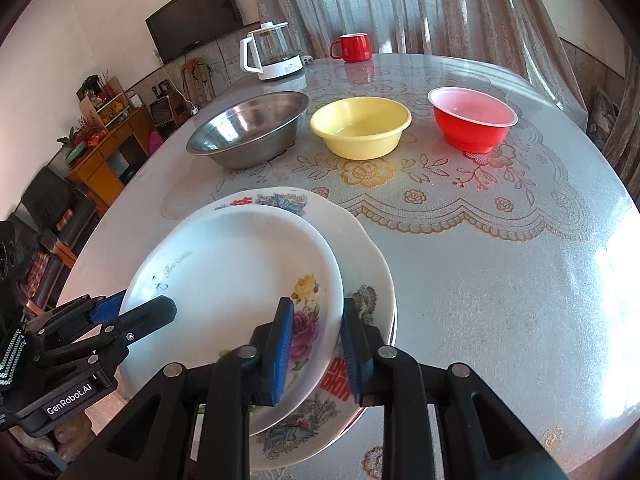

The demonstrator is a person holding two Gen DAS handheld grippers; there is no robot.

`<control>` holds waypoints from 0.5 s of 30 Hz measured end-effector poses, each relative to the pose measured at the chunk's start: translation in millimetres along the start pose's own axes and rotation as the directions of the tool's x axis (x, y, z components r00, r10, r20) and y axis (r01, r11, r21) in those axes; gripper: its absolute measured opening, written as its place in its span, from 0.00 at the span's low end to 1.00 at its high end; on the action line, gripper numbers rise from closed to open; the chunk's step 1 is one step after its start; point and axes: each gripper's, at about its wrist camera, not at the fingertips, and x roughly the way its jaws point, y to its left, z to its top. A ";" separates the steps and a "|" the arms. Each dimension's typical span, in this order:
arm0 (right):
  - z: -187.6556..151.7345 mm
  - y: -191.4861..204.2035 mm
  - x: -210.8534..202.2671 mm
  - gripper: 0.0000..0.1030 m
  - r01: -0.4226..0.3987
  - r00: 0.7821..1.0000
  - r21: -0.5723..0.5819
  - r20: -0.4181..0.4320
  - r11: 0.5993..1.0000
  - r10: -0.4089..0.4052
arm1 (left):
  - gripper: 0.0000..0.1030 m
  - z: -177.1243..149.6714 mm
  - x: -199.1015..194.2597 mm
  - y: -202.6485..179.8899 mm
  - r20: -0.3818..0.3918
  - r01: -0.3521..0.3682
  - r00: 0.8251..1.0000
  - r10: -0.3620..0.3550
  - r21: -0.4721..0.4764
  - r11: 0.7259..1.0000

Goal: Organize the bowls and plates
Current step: 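Carry the pink-rose plate with the left gripper over the plate stack, then lower the pink-rose plate onto the double-happiness plate and open the left gripper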

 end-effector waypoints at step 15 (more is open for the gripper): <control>-3.9 9.2 -4.3 0.28 0.072 0.997 -0.067 0.014 0.995 -0.071 | 0.38 -5.7 -4.2 -5.3 0.002 -0.005 1.000 0.005 0.030 1.000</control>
